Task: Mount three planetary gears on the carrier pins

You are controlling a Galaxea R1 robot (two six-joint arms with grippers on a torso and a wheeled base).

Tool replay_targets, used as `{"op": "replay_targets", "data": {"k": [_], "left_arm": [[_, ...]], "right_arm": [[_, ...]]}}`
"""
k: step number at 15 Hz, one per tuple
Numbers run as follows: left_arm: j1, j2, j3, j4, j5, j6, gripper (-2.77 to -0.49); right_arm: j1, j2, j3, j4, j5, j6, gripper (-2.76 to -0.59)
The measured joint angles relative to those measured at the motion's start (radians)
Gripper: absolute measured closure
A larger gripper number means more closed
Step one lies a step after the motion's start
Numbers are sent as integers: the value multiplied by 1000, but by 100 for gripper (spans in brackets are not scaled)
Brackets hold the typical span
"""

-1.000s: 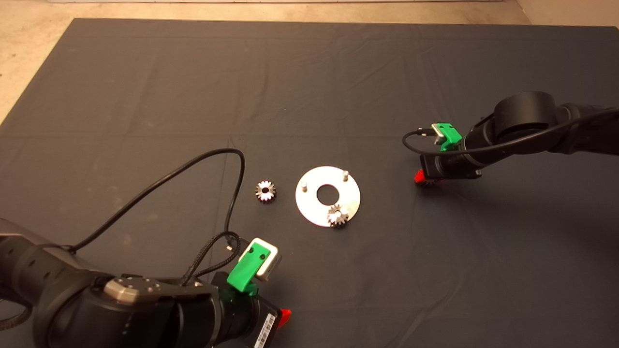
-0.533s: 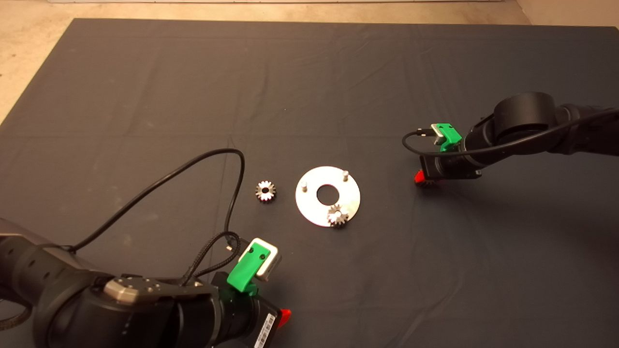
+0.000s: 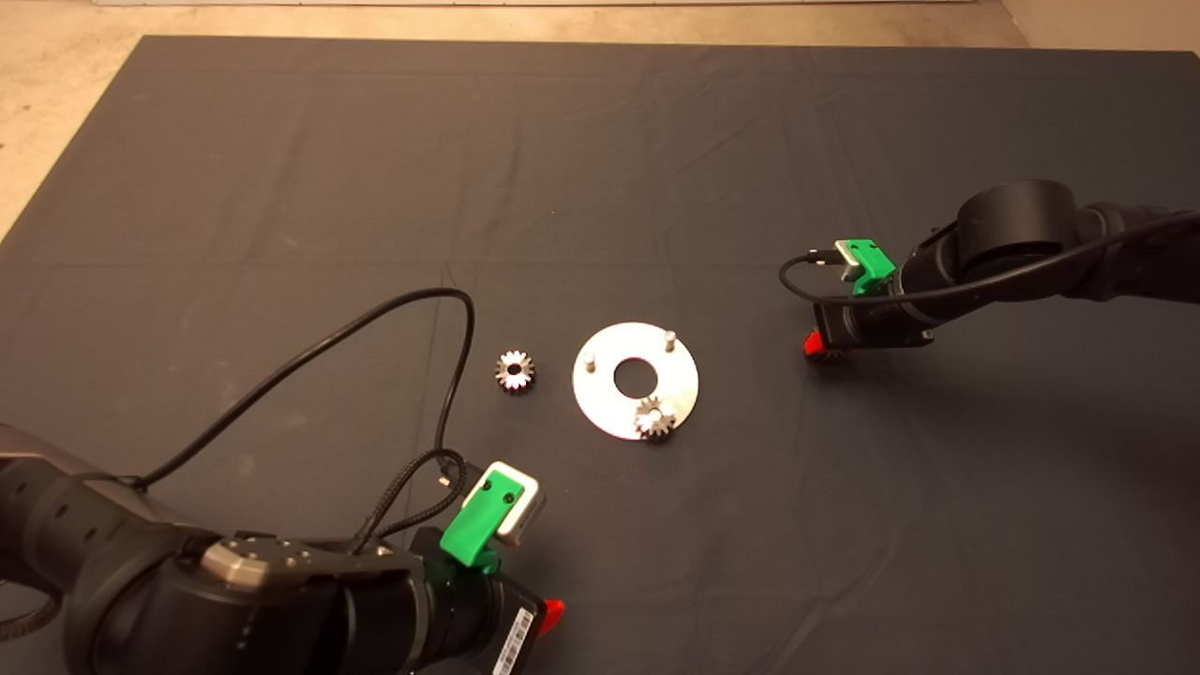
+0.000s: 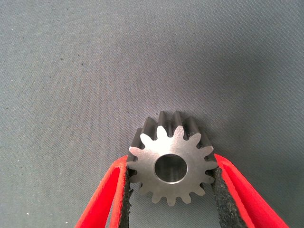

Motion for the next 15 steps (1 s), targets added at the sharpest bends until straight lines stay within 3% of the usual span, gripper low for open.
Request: {"op": "replay_targets", "data": {"k": [4, 7, 9, 11, 15], "left_arm": [[0, 0, 0, 0, -1, 0, -162], [0, 0, 0, 0, 0, 0, -162], [0, 2, 0, 0, 0, 0, -162], [0, 2, 0, 0, 0, -1, -162], [0, 3, 0, 0, 0, -2, -162]], "right_arm": [[-12, 72, 38, -11, 3, 1, -100], [-7, 161, 45, -11, 20, 31, -100], [23, 181, 45, -11, 23, 36, -100], [51, 179, 45, -11, 10, 37, -100], [68, 180, 45, -10, 9, 38, -100]]}}
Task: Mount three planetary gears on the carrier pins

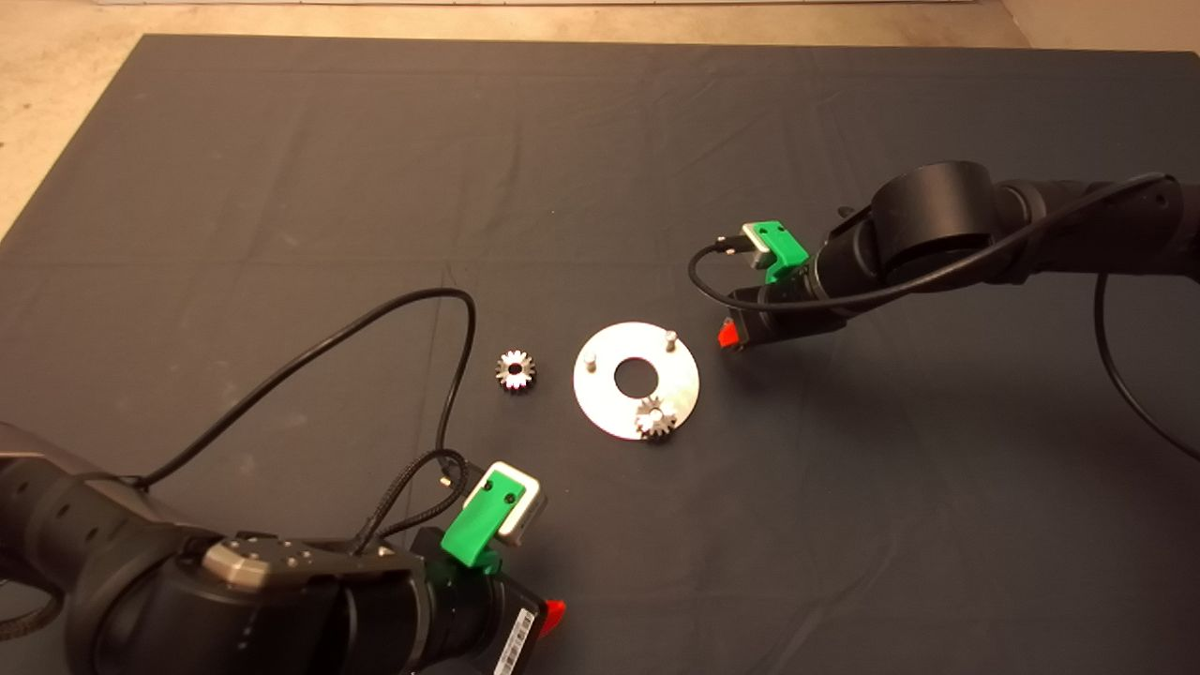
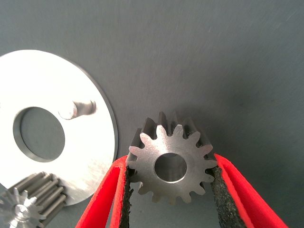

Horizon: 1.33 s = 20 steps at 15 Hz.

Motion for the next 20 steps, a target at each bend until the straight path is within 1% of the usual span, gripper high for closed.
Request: {"op": "replay_targets", "data": {"k": [1, 4, 7, 9, 10, 13, 14, 15, 16, 18, 20], "left_arm": [[0, 0, 0, 0, 0, 0, -162], [0, 2, 0, 0, 0, 0, -162], [0, 5, 0, 0, 0, 0, -162], [0, 5, 0, 0, 0, 0, -162], [0, 5, 0, 0, 0, 0, -162], [-3, 5, 0, 0, 0, 0, -162], [-2, 5, 0, 0, 0, 0, -162], [-3, 5, 0, 0, 0, 0, -162], [-3, 6, 0, 0, 0, 0, -162], [-5, 5, 0, 0, 0, 0, -162], [-11, 5, 0, 0, 0, 0, -162]], "right_arm": [[6, 0, 0, 0, 0, 0, -100], [7, 20, 0, 0, 2, 0, -100], [13, 60, -11, 0, 17, 0, -99], [18, 86, -19, 0, 20, 0, -99], [17, 102, -29, 0, 18, 0, -99], [18, 146, -67, 0, 20, 0, -99], [18, 148, -68, 0, 23, 0, -99], [18, 149, -70, 0, 21, 0, -99], [23, 153, -80, 1, 17, 0, -99], [33, 154, -94, 1, 15, 0, -99], [39, 161, -97, 1, 16, 0, -99]]}}
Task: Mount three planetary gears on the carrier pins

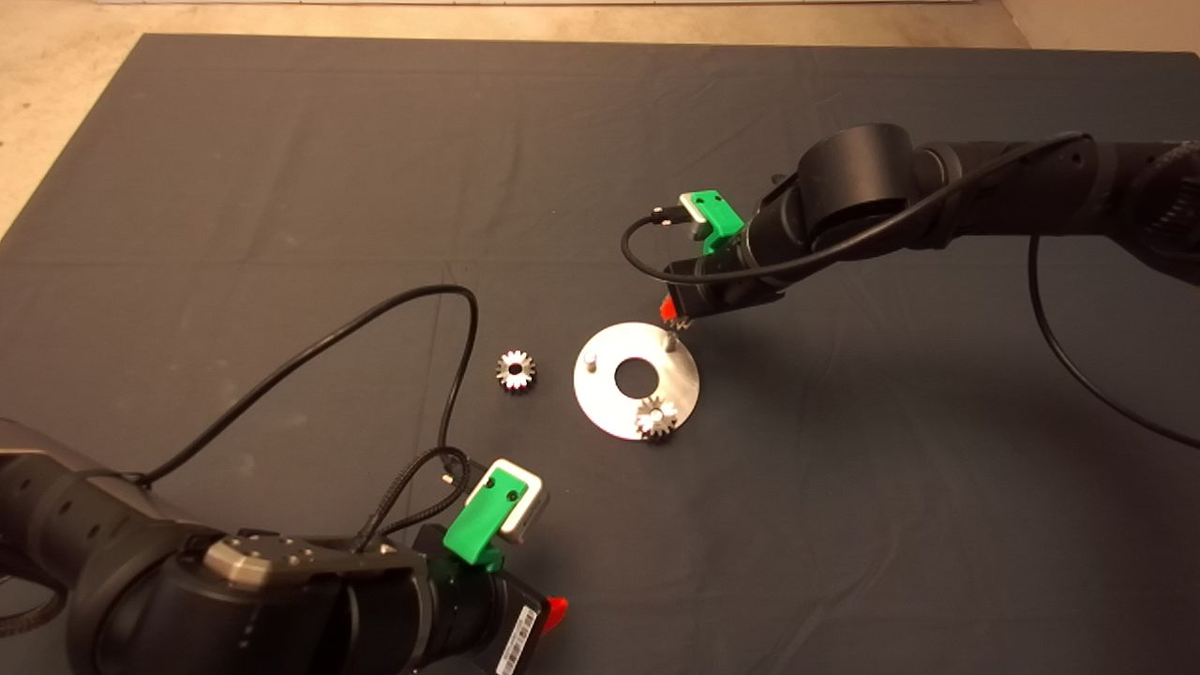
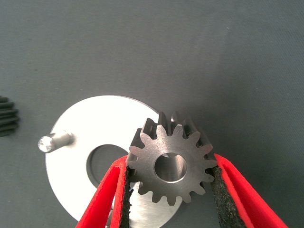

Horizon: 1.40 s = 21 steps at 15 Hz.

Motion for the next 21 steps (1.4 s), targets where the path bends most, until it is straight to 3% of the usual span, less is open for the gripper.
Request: {"op": "replay_targets", "data": {"k": [5, 9, 16, 19, 21], "left_arm": [[-6, 1, 0, 0, 0, 0, -162], [-5, 3, 0, 0, 0, 0, -162], [-6, 3, 0, 0, 0, 0, -162], [-6, 3, 0, 0, 0, 0, -162], [-6, 3, 0, 0, 0, 0, -162]], "right_arm": [[6, 35, -27, 10, -10, -1, -99], [7, 57, -40, 30, -6, -3, -99], [7, 52, -8, 55, -81, -3, -99], [7, 53, 12, 72, -86, -3, -99], [7, 51, 12, 72, -97, -4, -99]]}}
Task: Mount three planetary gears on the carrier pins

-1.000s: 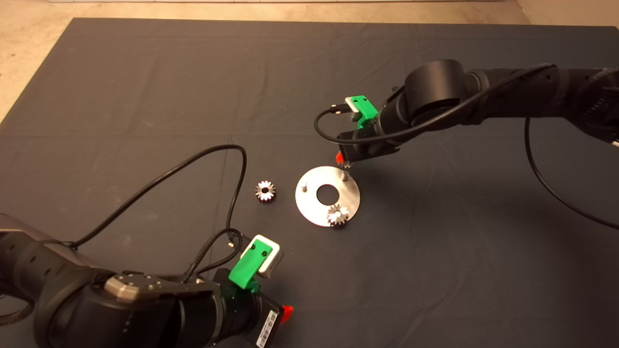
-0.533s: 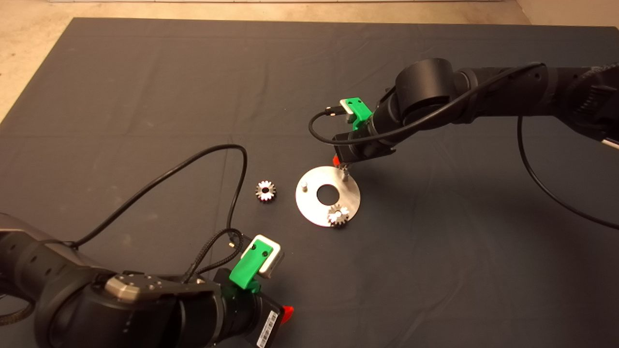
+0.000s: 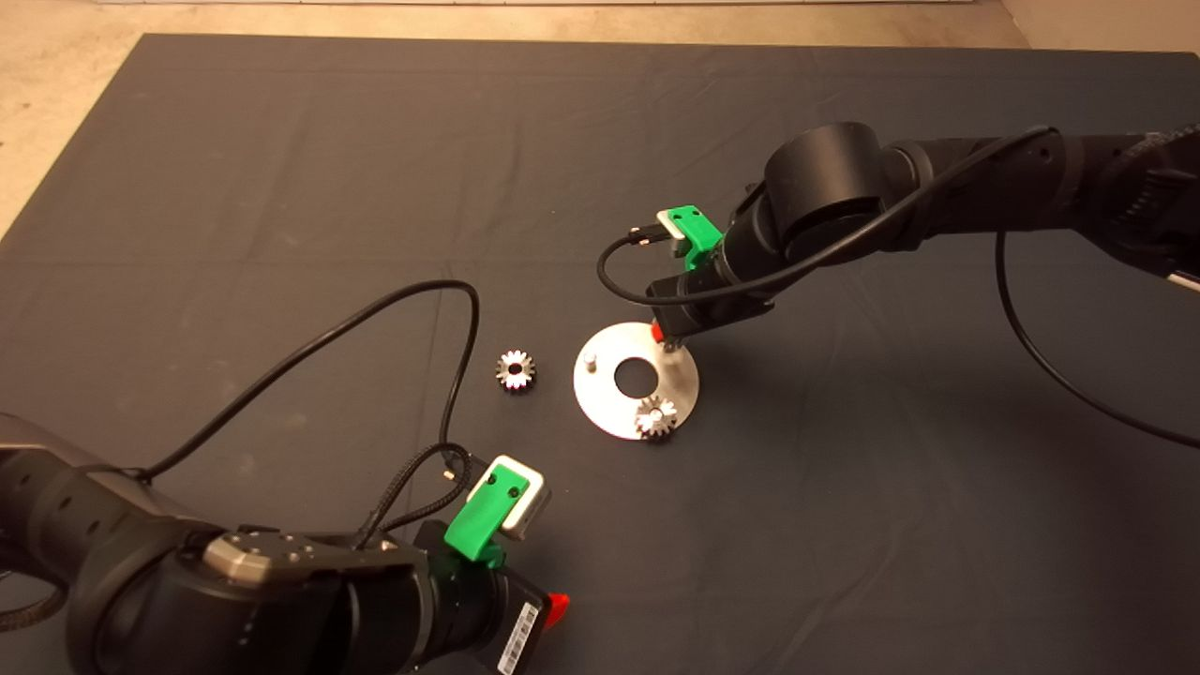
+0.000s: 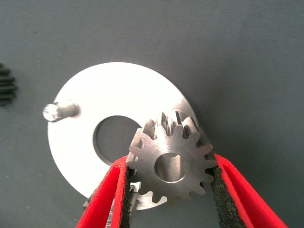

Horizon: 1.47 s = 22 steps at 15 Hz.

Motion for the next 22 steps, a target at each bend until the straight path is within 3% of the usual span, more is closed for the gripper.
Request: {"op": "replay_targets", "data": {"k": [10, 13, 20, 22], "left_arm": [[-3, 2, 0, 0, 0, 0, -162], [-11, 2, 0, 0, 0, 0, -162], [-11, 2, 0, 0, 0, 0, -162], [-11, 2, 0, 0, 0, 0, -162]], "right_arm": [[-9, 0, -24, -1, -5, -46, -99], [-9, 2, -63, -1, -2, -64, -99], [-9, 18, -73, -1, -1, -66, -99], [-23, 24, -73, -1, -3, -67, -99]]}}
